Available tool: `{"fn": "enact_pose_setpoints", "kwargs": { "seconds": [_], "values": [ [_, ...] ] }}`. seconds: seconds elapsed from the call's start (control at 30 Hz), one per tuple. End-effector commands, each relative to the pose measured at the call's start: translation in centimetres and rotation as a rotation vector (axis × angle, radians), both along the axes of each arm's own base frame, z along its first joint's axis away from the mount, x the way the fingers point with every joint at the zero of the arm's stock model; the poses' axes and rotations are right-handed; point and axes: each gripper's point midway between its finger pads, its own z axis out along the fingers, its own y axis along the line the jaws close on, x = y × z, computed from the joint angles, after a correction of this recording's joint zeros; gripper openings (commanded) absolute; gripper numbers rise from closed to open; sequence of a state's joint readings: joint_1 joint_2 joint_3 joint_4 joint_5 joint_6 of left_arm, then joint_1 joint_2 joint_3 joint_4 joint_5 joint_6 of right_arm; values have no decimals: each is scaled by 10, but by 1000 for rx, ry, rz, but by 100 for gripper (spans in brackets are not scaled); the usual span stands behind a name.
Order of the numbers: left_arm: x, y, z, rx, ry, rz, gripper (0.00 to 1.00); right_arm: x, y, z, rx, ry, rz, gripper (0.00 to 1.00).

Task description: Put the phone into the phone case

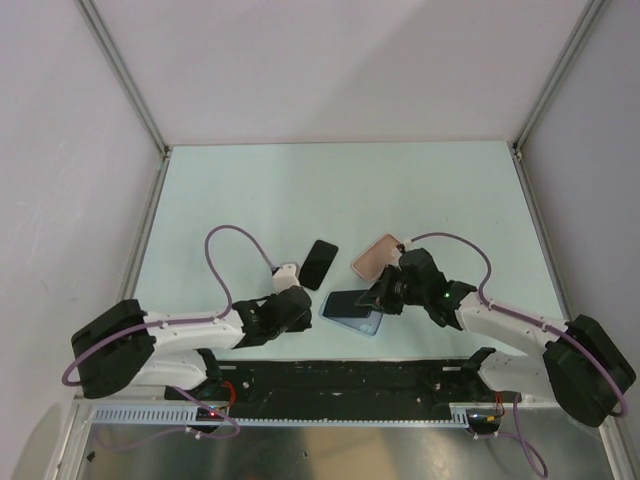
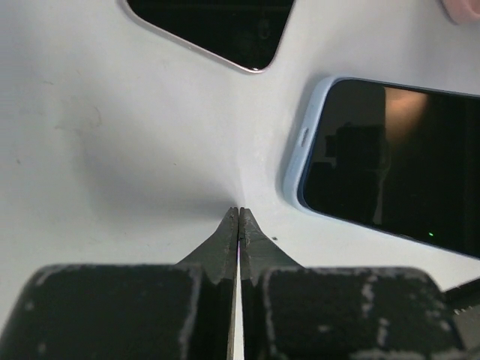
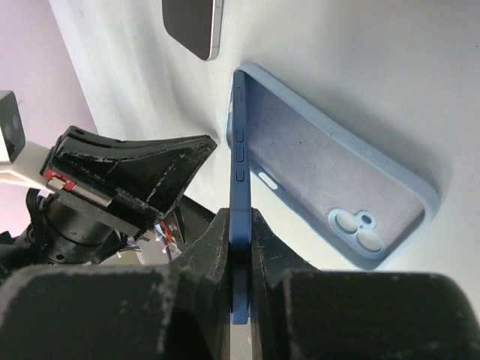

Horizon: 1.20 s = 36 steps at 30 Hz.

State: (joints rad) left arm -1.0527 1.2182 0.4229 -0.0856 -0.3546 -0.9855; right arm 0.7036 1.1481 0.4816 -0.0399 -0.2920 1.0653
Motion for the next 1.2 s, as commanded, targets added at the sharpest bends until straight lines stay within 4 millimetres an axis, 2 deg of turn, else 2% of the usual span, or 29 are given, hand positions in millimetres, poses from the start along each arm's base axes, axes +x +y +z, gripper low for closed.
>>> {"fn": "enact_pose_setpoints", "kwargs": {
  "seconds": [0.0, 0.2, 0.63, 0.93, 1.17],
  "values": [
    [23, 5, 4, 59, -56, 53, 1, 9, 18, 11, 31, -43, 11, 0],
    [29, -12, 6, 68, -52, 22, 0, 9, 26, 5, 32, -26, 40, 0],
    [19, -44, 14, 13, -42, -54, 0, 6, -2, -23, -87, -22, -14, 1],
    [17, -50, 17, 1, -42, -55, 0, -1, -27, -39, -168, -16, -55, 14],
    [17, -52, 18, -1, -44, -56, 0, -2, -37, -44, -219, -21, -70, 32]
  ]
}}
